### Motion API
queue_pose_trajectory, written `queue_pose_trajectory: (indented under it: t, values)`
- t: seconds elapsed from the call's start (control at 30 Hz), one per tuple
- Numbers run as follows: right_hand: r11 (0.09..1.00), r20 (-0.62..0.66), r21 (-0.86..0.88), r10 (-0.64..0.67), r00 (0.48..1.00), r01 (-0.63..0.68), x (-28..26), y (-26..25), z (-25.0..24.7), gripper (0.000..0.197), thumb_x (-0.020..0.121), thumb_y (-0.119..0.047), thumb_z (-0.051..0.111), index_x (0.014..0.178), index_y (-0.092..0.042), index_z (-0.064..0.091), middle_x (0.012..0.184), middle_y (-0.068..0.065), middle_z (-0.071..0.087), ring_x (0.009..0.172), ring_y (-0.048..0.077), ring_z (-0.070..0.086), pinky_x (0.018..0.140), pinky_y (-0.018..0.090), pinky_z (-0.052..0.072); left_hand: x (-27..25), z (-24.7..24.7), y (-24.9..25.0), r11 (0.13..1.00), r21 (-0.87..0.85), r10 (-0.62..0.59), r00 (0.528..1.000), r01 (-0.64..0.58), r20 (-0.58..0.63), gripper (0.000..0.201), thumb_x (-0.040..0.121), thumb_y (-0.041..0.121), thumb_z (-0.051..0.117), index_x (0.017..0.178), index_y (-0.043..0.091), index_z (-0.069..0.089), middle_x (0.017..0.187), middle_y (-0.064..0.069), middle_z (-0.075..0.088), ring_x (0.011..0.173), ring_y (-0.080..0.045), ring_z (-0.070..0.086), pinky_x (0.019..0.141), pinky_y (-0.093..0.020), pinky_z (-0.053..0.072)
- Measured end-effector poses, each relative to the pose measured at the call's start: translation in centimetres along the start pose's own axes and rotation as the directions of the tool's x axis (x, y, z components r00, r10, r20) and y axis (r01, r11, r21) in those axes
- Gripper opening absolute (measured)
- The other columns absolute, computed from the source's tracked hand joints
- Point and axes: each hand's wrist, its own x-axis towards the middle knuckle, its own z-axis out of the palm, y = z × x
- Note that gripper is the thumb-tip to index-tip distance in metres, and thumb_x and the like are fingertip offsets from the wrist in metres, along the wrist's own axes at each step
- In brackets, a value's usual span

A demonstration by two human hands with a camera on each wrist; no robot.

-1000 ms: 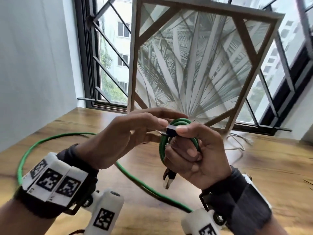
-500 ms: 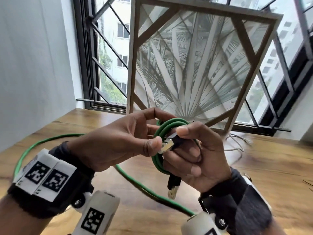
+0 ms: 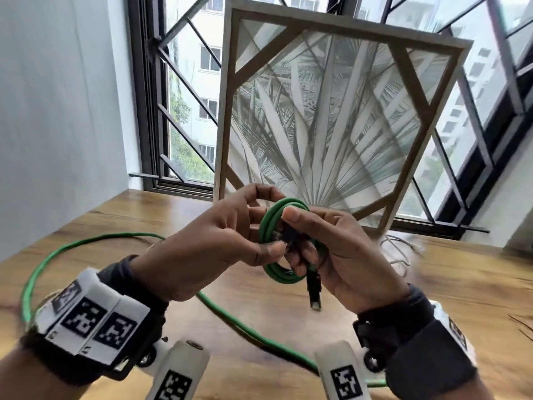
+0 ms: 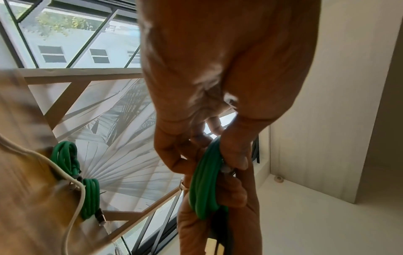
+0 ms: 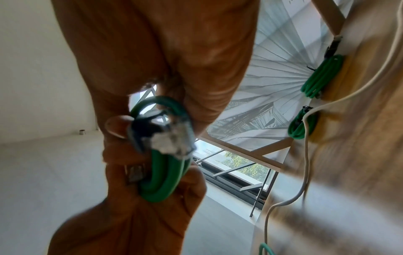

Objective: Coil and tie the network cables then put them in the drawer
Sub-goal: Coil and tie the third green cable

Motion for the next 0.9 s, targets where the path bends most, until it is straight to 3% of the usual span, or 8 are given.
queue_pose_trajectory:
  t: [0.07, 0.17, 0.4, 0.47, 0.63, 0.73, 0.83, 0.9]
  values:
    - [0.999, -0.025, 0.001, -0.041, 0.999, 0.041, 0.2, 0.3, 0.3, 0.019, 0.088, -0.025, 0.068, 0.078, -0.01, 0.075, 0.051, 0.008, 0.046, 0.046, 0.017, 0.054, 0.046, 0.023, 0.049, 0.0, 0.0, 0.1, 1.0, 0.005, 0.023, 0.999, -0.023, -0.048, 0.055, 0.083, -0.011, 0.067, 0.133, -0.002, 0.047, 0.118, -0.046, 0.058, 0.096, -0.038, 0.066, 0.088, -0.044, 0.057]
    - [0.996, -0.071, -0.017, -0.086, 0.994, 0.085, 0.3, 0.6, 0.6, 0.022, 0.084, -0.031, 0.071, 0.078, -0.011, 0.075, 0.051, 0.008, 0.048, 0.048, 0.02, 0.055, 0.048, 0.024, 0.049, 0.2, 0.0, 0.2, 0.997, 0.048, 0.058, 0.99, -0.052, -0.13, 0.054, 0.08, -0.008, 0.073, 0.131, 0.002, 0.057, 0.122, -0.036, 0.063, 0.097, -0.039, 0.069, 0.091, -0.047, 0.06]
    - [0.986, -0.198, -0.058, -0.163, 0.967, 0.154, 0.5, 1.1, 0.5, 0.046, 0.08, -0.036, 0.075, 0.091, 0.008, 0.068, 0.055, 0.008, 0.052, 0.051, 0.024, 0.052, 0.049, 0.024, 0.049, 0.5, 0.5, -0.1, 0.979, 0.166, 0.154, 0.959, -0.116, -0.236, 0.051, 0.08, -0.009, 0.076, 0.127, 0.008, 0.065, 0.111, -0.029, 0.068, 0.089, -0.03, 0.076, 0.078, -0.032, 0.063]
    - [0.986, -0.222, -0.054, -0.168, 0.961, 0.159, 0.6, 1.3, 0.4, 0.046, 0.079, -0.036, 0.076, 0.092, 0.007, 0.069, 0.056, 0.008, 0.052, 0.051, 0.022, 0.05, 0.049, 0.024, 0.049, 0.6, 0.6, -0.2, 0.972, 0.202, 0.171, 0.953, -0.121, -0.251, 0.049, 0.081, -0.011, 0.076, 0.124, 0.01, 0.066, 0.109, -0.029, 0.069, 0.086, -0.029, 0.077, 0.077, -0.032, 0.063]
    - [0.981, -0.272, -0.091, -0.189, 0.943, 0.171, 0.6, 1.8, 0.8, 0.034, 0.084, -0.031, 0.076, 0.087, 0.002, 0.071, 0.06, 0.014, 0.053, 0.052, 0.021, 0.051, 0.049, 0.026, 0.049, 0.7, 0.8, -0.9, 0.932, 0.345, 0.22, 0.933, -0.115, -0.284, 0.046, 0.083, -0.009, 0.08, 0.118, 0.019, 0.069, 0.106, -0.024, 0.071, 0.084, -0.032, 0.078, 0.082, -0.044, 0.066]
    - [0.963, -0.312, -0.179, -0.25, 0.916, 0.202, 0.5, 2.2, 1.1, 0.03, 0.084, -0.025, 0.079, 0.086, 0.003, 0.071, 0.062, 0.015, 0.061, 0.053, 0.02, 0.056, 0.049, 0.027, 0.053, 0.8, 0.8, -1.1, 0.928, 0.351, 0.241, 0.915, -0.12, -0.324, 0.036, 0.085, -0.006, 0.079, 0.11, 0.018, 0.069, 0.107, -0.026, 0.068, 0.083, -0.044, 0.076, 0.081, -0.049, 0.066]
    - [0.957, -0.329, -0.207, -0.262, 0.907, 0.202, 0.5, 2.6, 1.4, 0.019, 0.087, -0.019, 0.079, 0.079, -0.003, 0.073, 0.061, 0.014, 0.061, 0.051, 0.018, 0.056, 0.047, 0.026, 0.051, 0.9, 0.4, -1.4, 0.923, 0.381, 0.192, 0.927, -0.059, -0.321, 0.036, 0.087, -0.005, 0.079, 0.11, 0.02, 0.069, 0.112, -0.034, 0.058, 0.093, -0.061, 0.064, 0.086, -0.063, 0.06]
    - [0.961, -0.327, -0.206, -0.245, 0.913, 0.184, 0.5, 2.7, 1.4, 0.018, 0.089, -0.016, 0.078, 0.077, -0.004, 0.072, 0.059, 0.014, 0.058, 0.049, 0.016, 0.053, 0.045, 0.024, 0.047, 0.9, -0.1, -1.5, 0.912, 0.409, 0.153, 0.94, -0.015, -0.305, 0.038, 0.085, -0.002, 0.082, 0.111, 0.024, 0.07, 0.109, -0.027, 0.063, 0.093, -0.058, 0.066, 0.088, -0.064, 0.059]
